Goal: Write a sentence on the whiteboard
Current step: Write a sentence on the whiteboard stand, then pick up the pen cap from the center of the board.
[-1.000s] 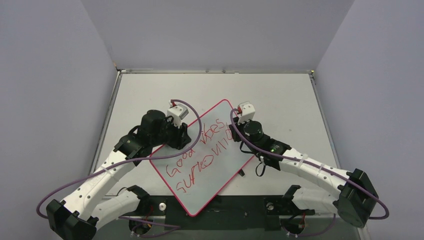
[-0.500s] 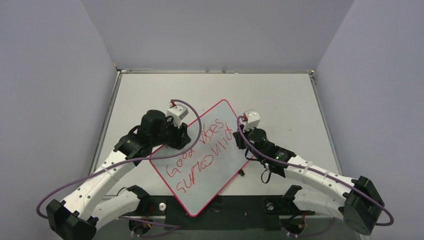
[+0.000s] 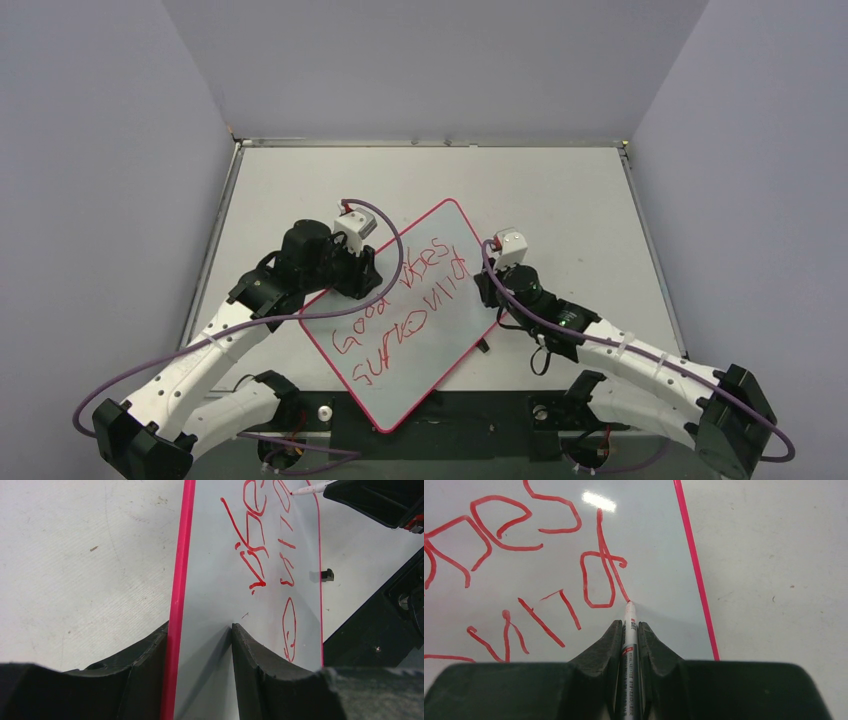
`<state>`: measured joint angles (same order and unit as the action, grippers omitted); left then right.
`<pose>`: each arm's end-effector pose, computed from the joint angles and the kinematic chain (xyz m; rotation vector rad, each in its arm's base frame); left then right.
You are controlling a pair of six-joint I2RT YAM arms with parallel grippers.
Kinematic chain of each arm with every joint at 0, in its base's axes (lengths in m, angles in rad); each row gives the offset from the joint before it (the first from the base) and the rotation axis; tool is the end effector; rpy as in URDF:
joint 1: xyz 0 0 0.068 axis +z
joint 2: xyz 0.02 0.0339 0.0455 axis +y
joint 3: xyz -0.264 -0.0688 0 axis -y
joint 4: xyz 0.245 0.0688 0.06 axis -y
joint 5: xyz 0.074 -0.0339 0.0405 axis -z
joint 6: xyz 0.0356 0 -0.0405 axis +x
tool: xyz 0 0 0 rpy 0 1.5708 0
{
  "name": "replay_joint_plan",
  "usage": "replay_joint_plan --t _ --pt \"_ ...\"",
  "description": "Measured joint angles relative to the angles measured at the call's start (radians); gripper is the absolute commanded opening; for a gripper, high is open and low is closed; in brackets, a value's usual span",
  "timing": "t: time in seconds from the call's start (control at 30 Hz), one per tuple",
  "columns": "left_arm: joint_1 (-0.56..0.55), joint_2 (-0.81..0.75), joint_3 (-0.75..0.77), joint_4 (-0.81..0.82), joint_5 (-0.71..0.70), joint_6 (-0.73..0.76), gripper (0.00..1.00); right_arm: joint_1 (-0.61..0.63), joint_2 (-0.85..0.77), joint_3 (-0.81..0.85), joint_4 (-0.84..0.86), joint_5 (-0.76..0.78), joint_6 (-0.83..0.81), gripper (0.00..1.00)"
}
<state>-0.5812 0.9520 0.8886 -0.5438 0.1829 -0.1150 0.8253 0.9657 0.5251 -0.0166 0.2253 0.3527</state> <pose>0.1675 -0.1178 0.3107 0.6181 2.1412 -0.5889 0.1514 0.1522 0.2324 -0.3395 2.0262 0.5159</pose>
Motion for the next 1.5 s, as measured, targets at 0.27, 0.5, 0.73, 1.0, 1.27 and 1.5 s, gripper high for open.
replay_joint_plan --t 0.27,0.5,0.73,1.0,1.27,1.5 --pt "0.0 0.0 0.0 0.001 0.004 0.0 0.0 0.006 -0.072 -0.005 -0.086 0.044 -0.001 0.0" --pt "0.0 0.0 0.0 0.001 0.004 0.0 0.0 0.021 -0.129 0.081 -0.182 0.1 -0.019 0.0" --pt "-0.016 -0.009 0.0 0.0 -0.006 -0.001 0.0 0.021 -0.158 0.156 -0.18 0.142 -0.024 0.0" --pt "-0.039 -0.061 0.0 -0.038 -0.038 -0.008 0.0 0.027 -0.182 0.16 -0.189 0.165 -0.024 0.0" --pt "-0.039 -0.126 -0.028 -0.067 -0.06 -0.019 0.06 0.027 -0.192 0.16 -0.189 0.179 -0.024 0.0" --pt "-0.039 -0.181 -0.076 -0.058 -0.067 -0.035 0.28 0.027 -0.214 0.158 -0.188 0.185 -0.024 0.0"
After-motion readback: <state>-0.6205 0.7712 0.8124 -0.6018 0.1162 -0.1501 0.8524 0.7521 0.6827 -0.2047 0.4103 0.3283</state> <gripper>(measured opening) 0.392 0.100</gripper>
